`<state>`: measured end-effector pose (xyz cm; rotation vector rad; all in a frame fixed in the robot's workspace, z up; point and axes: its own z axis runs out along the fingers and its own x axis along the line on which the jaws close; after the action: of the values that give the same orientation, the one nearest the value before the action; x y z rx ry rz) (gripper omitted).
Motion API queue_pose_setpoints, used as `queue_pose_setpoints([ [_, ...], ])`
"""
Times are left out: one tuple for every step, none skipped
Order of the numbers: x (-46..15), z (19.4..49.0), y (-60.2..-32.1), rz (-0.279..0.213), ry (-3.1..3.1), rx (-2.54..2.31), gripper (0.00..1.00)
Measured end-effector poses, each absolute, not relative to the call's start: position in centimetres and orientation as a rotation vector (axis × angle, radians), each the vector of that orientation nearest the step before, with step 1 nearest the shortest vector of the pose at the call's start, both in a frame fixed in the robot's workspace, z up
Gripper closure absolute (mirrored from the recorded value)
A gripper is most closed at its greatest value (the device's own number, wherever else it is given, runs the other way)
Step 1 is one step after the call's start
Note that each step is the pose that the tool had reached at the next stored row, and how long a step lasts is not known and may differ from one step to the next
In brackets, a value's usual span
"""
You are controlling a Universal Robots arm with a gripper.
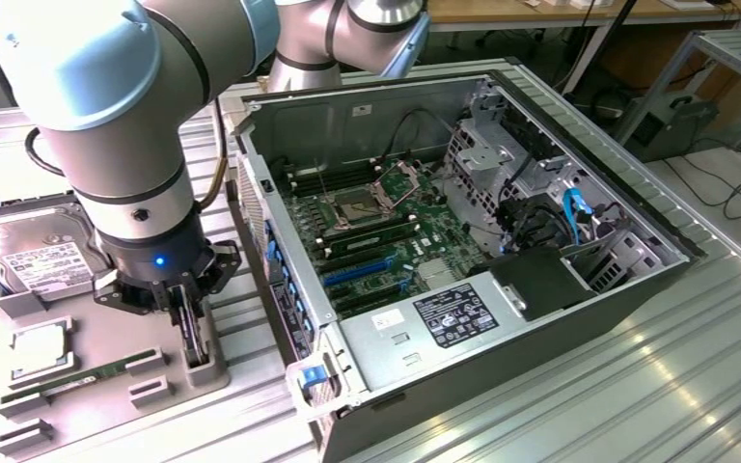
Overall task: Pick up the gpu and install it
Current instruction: 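Pick up the gpu and move the gpu toward the slot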
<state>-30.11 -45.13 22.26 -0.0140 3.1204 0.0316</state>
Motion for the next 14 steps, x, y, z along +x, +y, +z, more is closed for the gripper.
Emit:
queue_pose_setpoints([
  [-30.1,22.3,-45.1,0.032,3.12,-0.014,0.73],
  [-30.1,22.3,-45.1,0.032,3.12,-0.014,0.73],
  [-30.1,22.3,-45.1,0.032,3.12,-0.014,0.73],
  [-30.1,22.3,-45.1,0.032,3.12,-0.014,0.73],
  [-30.1,22.3,-45.1,0.032,3.12,-0.014,0.73],
  [-30.1,22.3,-45.1,0.032,3.12,-0.014,0.73],
  [-30.1,22.4,-45.1,0.032,3.12,-0.014,0.73],
  [-30.1,22.6,-45.1,0.032,3.12,-0.014,0.73],
  [-30.1,22.7,-45.1,0.032,3.12,-0.014,0.73],
  [-30.1,22.9,-45.1,0.032,3.12,-0.014,0.73],
  [-30.1,23.0,-45.1,0.032,3.12,-0.014,0.73],
  [-30.1,23.2,-45.1,0.032,3.12,-0.014,0.73],
  [-30.1,23.3,-45.1,0.032,3.12,-0.014,0.73],
  [-30.1,23.5,-45.1,0.032,3.12,-0.014,0.73],
])
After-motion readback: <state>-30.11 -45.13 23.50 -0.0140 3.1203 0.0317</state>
